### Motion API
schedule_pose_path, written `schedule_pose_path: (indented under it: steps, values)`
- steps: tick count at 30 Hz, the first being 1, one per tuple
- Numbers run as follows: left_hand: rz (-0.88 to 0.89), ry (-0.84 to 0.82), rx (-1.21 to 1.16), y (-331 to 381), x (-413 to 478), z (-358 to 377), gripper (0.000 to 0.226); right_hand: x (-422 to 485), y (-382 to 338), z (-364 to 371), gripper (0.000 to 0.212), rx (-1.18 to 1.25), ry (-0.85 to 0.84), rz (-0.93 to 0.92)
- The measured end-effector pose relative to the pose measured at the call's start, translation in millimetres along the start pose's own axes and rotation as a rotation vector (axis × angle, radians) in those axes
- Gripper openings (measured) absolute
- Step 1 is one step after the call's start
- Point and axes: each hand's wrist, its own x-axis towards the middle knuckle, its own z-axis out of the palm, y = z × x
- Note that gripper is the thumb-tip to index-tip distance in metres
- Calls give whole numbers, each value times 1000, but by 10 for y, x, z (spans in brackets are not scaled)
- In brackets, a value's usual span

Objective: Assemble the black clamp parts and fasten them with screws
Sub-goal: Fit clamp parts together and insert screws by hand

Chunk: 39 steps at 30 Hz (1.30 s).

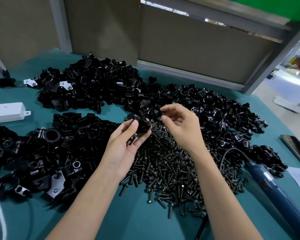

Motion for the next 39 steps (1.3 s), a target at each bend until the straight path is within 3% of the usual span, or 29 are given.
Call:
schedule_pose_path:
  steps: [4,8,17,24,30,36,39]
  values:
    - [9,-47,100,-64,-5,21,45,-15,-191,10,17,297,2,-32]
    - [-27,-86,49,-99,-10,-5,37,-48,-238,27,18,118,-116,-90]
    - [3,-90,144,-107,-18,8,46,-107,-261,9,14,25,-84,-134]
    - [-7,-93,141,-118,-19,7,48,-115,-261,-29,16,-6,-63,-137]
    - [39,-120,217,-138,-2,-25,37,-112,-272,-4,14,-5,-90,-149]
    - [68,-155,305,-142,-24,-16,32,-152,-249,-3,10,-78,-15,-132]
    - [35,-164,288,-152,-61,24,39,-180,-267,-11,12,33,-42,-118]
